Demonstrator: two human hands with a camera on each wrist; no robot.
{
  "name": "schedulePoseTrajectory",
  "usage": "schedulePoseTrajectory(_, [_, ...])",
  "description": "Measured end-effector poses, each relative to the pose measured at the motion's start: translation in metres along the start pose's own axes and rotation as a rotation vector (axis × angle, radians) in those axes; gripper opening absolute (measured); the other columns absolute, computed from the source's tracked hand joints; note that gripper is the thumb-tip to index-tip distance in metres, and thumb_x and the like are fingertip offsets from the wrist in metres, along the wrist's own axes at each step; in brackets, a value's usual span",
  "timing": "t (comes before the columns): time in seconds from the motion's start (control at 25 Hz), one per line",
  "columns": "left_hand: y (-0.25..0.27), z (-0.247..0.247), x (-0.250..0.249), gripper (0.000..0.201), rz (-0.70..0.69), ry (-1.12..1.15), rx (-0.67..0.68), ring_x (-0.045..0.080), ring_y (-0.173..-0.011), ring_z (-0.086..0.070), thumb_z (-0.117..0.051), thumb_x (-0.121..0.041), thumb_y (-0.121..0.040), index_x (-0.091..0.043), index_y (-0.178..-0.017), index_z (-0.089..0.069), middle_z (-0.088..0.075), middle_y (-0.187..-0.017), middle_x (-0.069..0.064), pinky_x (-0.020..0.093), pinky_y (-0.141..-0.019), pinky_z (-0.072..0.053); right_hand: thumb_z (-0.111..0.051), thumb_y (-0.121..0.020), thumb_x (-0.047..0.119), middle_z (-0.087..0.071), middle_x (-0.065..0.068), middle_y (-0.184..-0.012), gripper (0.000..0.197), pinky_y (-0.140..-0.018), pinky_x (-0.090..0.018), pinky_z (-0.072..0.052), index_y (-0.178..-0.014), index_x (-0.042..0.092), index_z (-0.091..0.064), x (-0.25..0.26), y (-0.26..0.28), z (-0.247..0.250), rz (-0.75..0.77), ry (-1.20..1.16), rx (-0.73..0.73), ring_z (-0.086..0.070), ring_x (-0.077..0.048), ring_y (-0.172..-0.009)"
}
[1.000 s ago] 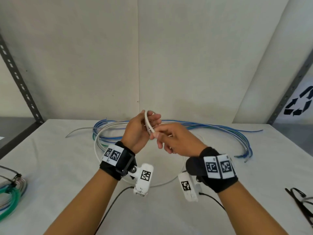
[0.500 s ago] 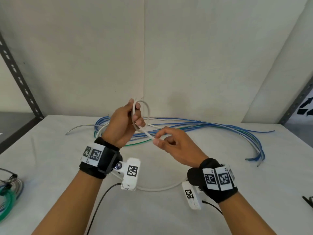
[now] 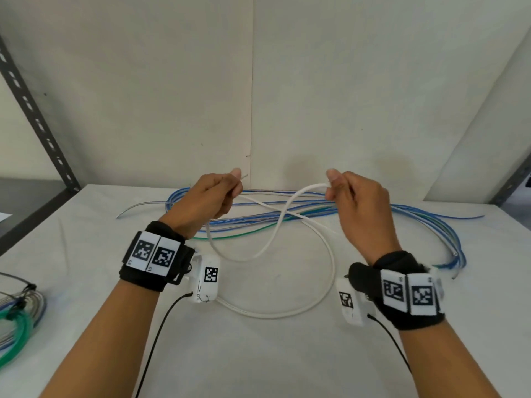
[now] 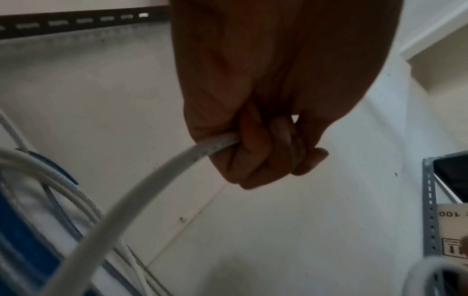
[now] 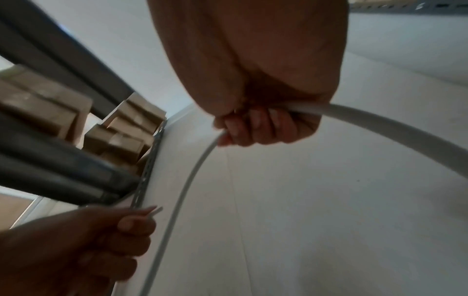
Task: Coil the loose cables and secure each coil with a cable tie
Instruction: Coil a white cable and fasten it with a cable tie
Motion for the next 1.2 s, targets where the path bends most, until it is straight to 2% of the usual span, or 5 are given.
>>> schedulePoseTrajectory(0.2, [-0.002, 0.017, -0.008, 0.047, -0.104, -0.221, -0.19, 0.016, -0.081, -0.055, -0.033, -0.047, -0.108, -0.019, -0.079, -0.057, -0.056, -0.084, 0.009, 0.034, -0.084, -0.047, -0.067, -0.078, 0.061, -0.059, 0.003, -0.055, 0.037, -0.054, -0.026, -0.035, -0.076, 0.025, -0.074, -0.01, 0.0, -0.01, -0.06, -0.087, 0.4, -0.045, -0.006, -0.053])
schedulePoseTrajectory(0.44, [-0.003, 0.028, 0.006, 0.03, 0.01, -0.05, -0.334, 0.006, -0.092, -0.053, -0.041, -0.045, -0.094, -0.019, -0.085, -0.052, -0.056, -0.098, -0.004, 0.026, -0.087, -0.037, -0.06, -0.099, 0.039, -0.06, 0.001, -0.068, 0.03, -0.063, -0.034, -0.042, -0.083, 0.013, -0.06, -0.023, -0.007, 0.023, -0.118, 0.034, -0.043, -0.053, -0.016, -0.062])
schedulePoseTrajectory(0.64, [-0.01, 0.021, 0.037, 0.01, 0.106, 0.312, -0.328, 0.015, -0.108, -0.053, -0.046, -0.014, -0.096, -0.012, -0.097, -0.055, -0.052, -0.117, 0.012, 0.037, -0.113, -0.042, -0.056, -0.103, 0.022, -0.062, 0.004, -0.066, 0.02, -0.063, -0.022, -0.045, -0.09, 0.007, -0.06, -0.009, -0.006, 0.005, -0.175, -0.451, 0.024, -0.051, -0.009, -0.058])
schedulePoseTrajectory(0.96, [-0.005, -0.001, 0.058, 0.045, 0.394, 0.875, -0.142, 0.02, -0.089, -0.068, -0.026, 0.018, -0.089, 0.012, -0.125, -0.053, -0.067, -0.116, 0.019, 0.023, -0.062, -0.058, -0.061, -0.096, 0.003, -0.076, -0.003, -0.077, 0.014, -0.072, -0.022, -0.05, -0.106, 0.011, -0.067, -0.007, 0.025, -0.043, -0.147, -0.249, 0.781, -0.062, -0.012, -0.064])
schedulePoseTrajectory(1.2, [-0.01, 0.007, 0.025, 0.033, 0.13, 0.606, -0.101, 0.008, -0.053, -0.033, -0.037, -0.029, -0.108, -0.012, -0.1, -0.063, -0.047, -0.065, -0.005, 0.019, -0.046, -0.027, -0.052, -0.103, 0.029, -0.064, 0.007, -0.067, 0.024, -0.064, -0.016, -0.048, -0.1, 0.023, -0.075, -0.052, 0.032, -0.062, -0.233, 0.075, 0.838, -0.057, -0.007, -0.057])
Point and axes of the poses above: each hand's wrist, its own y-axis away from the middle knuckle, its own z-axis out of the back of the hand, x = y × z, the point moved 9 cm from there along -y, towards the middle knuckle
